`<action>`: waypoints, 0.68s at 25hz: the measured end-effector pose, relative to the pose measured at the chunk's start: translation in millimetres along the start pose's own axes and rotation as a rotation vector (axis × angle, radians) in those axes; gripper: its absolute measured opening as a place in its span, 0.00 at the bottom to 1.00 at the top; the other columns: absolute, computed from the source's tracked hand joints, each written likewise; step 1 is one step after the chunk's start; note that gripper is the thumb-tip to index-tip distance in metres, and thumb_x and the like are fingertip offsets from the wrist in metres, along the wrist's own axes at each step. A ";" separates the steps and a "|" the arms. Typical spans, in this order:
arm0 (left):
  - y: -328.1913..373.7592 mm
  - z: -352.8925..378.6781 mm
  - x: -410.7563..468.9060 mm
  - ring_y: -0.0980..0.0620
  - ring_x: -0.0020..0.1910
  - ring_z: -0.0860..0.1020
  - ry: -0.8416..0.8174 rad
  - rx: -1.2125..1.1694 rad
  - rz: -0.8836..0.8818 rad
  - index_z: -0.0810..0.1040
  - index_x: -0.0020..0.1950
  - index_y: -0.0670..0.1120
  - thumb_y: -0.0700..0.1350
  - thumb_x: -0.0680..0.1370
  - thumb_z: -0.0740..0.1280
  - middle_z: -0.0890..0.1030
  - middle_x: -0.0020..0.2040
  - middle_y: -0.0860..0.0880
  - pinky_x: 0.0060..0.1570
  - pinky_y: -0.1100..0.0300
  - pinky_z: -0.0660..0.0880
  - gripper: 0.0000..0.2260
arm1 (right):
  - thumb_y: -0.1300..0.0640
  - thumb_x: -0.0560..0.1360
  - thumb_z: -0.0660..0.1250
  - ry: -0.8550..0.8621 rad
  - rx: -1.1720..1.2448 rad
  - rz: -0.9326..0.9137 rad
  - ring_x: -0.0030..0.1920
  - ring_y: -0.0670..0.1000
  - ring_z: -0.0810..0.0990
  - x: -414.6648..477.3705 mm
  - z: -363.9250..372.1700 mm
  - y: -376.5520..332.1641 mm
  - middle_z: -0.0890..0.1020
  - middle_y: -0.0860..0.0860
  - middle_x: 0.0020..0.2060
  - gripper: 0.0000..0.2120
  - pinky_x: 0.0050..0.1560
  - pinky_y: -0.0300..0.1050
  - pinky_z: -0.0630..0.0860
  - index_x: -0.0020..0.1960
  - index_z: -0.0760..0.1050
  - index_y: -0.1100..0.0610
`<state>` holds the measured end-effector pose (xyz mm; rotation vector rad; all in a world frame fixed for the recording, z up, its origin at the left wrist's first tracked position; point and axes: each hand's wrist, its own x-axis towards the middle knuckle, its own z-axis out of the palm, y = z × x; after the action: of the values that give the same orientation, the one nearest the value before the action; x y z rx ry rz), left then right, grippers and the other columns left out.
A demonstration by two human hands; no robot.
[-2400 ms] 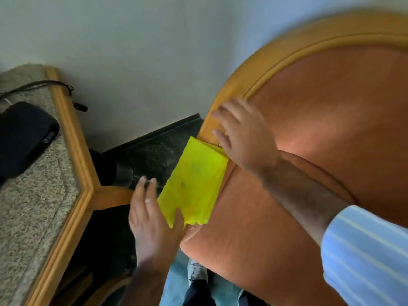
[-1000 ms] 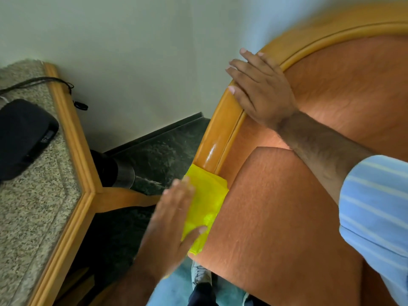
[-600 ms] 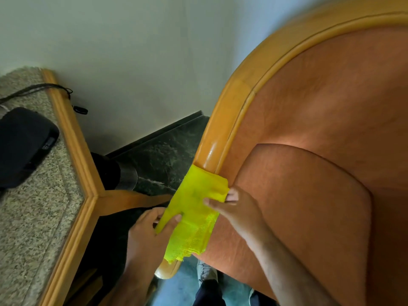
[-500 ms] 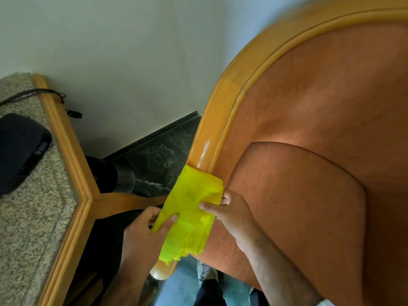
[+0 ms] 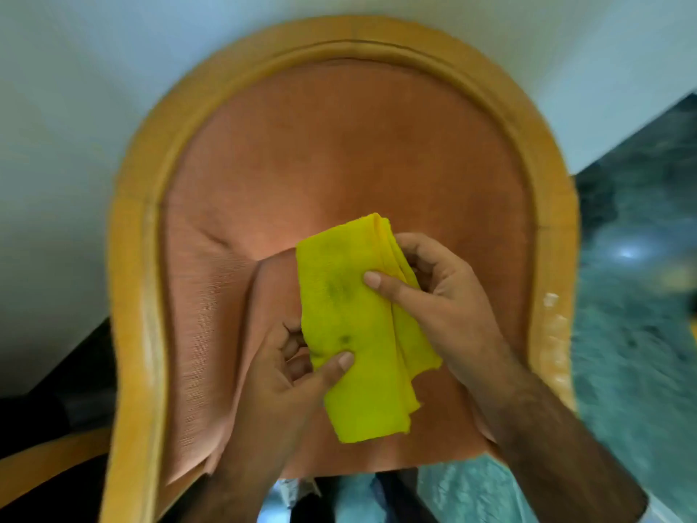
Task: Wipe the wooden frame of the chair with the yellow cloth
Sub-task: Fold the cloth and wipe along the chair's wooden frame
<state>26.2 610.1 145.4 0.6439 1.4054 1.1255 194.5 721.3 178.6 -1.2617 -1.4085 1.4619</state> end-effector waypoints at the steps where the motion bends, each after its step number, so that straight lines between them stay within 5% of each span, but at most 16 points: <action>1: -3.2 29.0 -0.2 0.50 0.51 0.88 -0.027 0.008 0.029 0.83 0.49 0.56 0.41 0.67 0.80 0.89 0.54 0.48 0.46 0.58 0.84 0.15 | 0.57 0.74 0.77 0.048 -0.073 -0.018 0.55 0.47 0.86 -4.8 -26.3 -2.0 0.88 0.49 0.53 0.13 0.56 0.49 0.84 0.58 0.82 0.50; 5: -30.9 145.8 -8.2 0.52 0.49 0.88 -0.123 0.068 0.045 0.79 0.49 0.58 0.44 0.72 0.79 0.89 0.51 0.50 0.41 0.57 0.84 0.14 | 0.45 0.76 0.73 0.228 -0.276 -0.004 0.60 0.41 0.84 -41.9 -135.0 12.0 0.86 0.41 0.58 0.16 0.58 0.41 0.82 0.63 0.80 0.44; 9: -67.8 225.4 -0.7 0.53 0.46 0.87 -0.215 0.281 0.072 0.76 0.50 0.58 0.50 0.73 0.78 0.88 0.48 0.52 0.43 0.47 0.85 0.12 | 0.48 0.76 0.72 0.426 -0.292 0.097 0.57 0.37 0.82 -70.9 -217.9 58.8 0.84 0.37 0.55 0.14 0.56 0.33 0.79 0.58 0.79 0.32; 14: -113.8 264.8 17.2 0.53 0.38 0.83 -0.194 0.587 0.038 0.73 0.49 0.52 0.54 0.74 0.77 0.83 0.40 0.50 0.39 0.45 0.82 0.15 | 0.55 0.78 0.73 0.512 -0.501 0.192 0.55 0.44 0.78 -72.8 -252.5 135.3 0.82 0.49 0.55 0.15 0.55 0.38 0.77 0.65 0.81 0.55; 17: -121.6 262.4 29.3 0.56 0.34 0.79 -0.274 0.798 -0.010 0.72 0.47 0.49 0.58 0.74 0.76 0.79 0.37 0.51 0.36 0.53 0.76 0.17 | 0.54 0.78 0.74 0.547 -0.520 0.227 0.56 0.45 0.77 -68.7 -249.8 151.7 0.82 0.53 0.60 0.20 0.60 0.47 0.78 0.68 0.79 0.56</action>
<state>299.2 657.4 57.5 1.2931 1.5921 0.4029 469.9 701.8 60.8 -2.0165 -1.3244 0.7869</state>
